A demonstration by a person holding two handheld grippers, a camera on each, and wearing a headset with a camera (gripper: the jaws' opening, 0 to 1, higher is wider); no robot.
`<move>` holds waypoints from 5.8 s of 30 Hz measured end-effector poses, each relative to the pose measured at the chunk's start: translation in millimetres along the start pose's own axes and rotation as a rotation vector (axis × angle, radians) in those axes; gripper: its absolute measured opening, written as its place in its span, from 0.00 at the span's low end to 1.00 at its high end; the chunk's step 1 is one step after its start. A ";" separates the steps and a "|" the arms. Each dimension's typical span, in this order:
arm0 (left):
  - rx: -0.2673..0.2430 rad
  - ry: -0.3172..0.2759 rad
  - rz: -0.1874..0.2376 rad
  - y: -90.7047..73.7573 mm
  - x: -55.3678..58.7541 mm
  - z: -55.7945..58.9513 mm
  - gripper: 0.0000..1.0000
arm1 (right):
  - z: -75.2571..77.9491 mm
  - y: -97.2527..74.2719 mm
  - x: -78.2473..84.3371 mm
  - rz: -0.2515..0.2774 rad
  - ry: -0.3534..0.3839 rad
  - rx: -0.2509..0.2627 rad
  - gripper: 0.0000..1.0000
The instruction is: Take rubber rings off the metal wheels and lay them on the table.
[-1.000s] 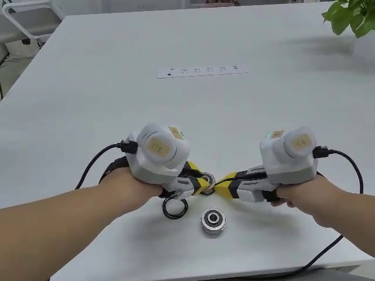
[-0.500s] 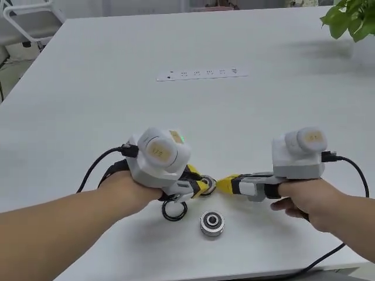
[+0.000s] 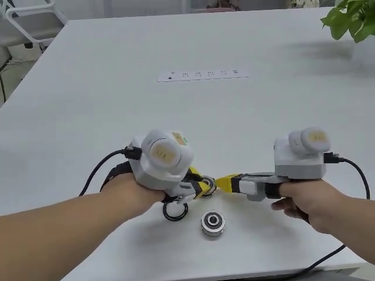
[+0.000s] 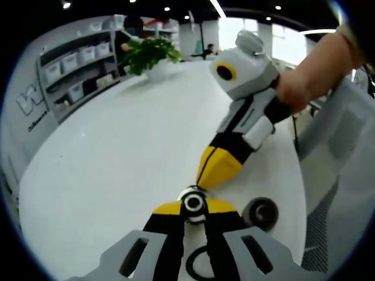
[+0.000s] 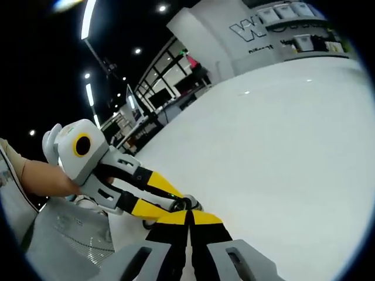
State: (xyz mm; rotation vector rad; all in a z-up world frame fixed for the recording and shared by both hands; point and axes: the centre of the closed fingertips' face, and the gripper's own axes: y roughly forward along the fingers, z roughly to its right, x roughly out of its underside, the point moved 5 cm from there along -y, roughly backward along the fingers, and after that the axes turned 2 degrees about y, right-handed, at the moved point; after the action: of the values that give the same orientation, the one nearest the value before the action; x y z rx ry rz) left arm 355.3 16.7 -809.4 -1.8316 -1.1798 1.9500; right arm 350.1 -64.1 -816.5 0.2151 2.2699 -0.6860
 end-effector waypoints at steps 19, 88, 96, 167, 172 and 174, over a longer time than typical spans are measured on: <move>-0.007 -0.002 0.001 0.3 0.5 0.5 0.13 | -8.9 6.6 -3.0 0.001 0.010 -0.068 0.00; 0.055 0.016 0.136 -72.6 -19.1 17.1 0.59 | -33.9 -7.1 -17.7 0.055 0.072 -0.147 0.00; 0.041 0.006 0.147 -94.9 -10.6 18.2 0.66 | -43.1 -5.7 -18.9 0.049 0.069 -0.169 0.00; -0.043 -0.124 0.129 -138.2 38.3 20.4 0.73 | -34.1 41.5 21.9 -0.173 0.055 -0.133 0.00; -0.044 -0.124 0.127 -138.4 38.7 19.8 0.73 | -32.2 39.5 21.2 -0.166 0.067 -0.127 0.01; -0.044 -0.123 0.126 -138.4 38.7 19.9 0.73 | -32.4 38.9 20.8 -0.163 0.066 -0.126 0.02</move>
State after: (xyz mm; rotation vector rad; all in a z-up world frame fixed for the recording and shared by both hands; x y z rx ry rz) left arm 280.2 124.4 -747.6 -1.8729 -1.1772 2.1503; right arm 329.0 -15.1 -828.3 -0.0081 2.4037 -0.6245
